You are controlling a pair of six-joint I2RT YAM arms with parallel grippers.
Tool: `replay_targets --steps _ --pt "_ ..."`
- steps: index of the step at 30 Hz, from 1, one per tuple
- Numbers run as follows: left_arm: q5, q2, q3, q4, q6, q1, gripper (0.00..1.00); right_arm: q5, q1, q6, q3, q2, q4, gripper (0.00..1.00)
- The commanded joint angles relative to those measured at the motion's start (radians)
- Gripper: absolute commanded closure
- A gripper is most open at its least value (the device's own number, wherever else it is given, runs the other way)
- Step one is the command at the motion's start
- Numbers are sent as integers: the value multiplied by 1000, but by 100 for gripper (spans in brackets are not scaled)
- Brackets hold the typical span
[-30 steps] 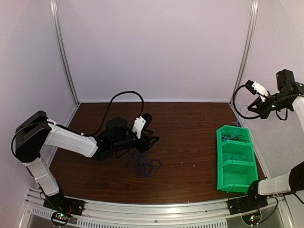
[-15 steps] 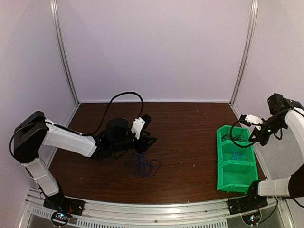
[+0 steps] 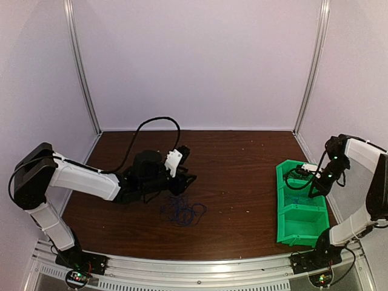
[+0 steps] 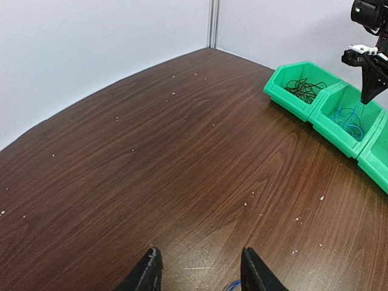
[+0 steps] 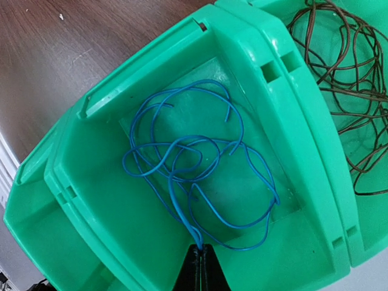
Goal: Untangle the cables
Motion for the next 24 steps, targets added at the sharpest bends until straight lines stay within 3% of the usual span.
replay_targets --steps 1,5,11,17,21,24 --pt "-36 -44 -25 9 -14 -4 54 42 -2 42 -36 43 74 100" --pt "-73 -47 -25 -28 -29 -3 54 60 2 60 -55 59 103 100" --pt "-102 -18 26 -137 -58 -3 51 66 12 94 -20 40 74 77" --pt "-147 -65 48 -246 -61 -2 43 47 23 84 177 11 -82 61" --pt "-163 -108 46 -328 -65 11 38 -27 92 96 294 30 -130 58" --pt "-154 -122 27 -375 -89 30 37 -45 225 162 316 44 -53 57"
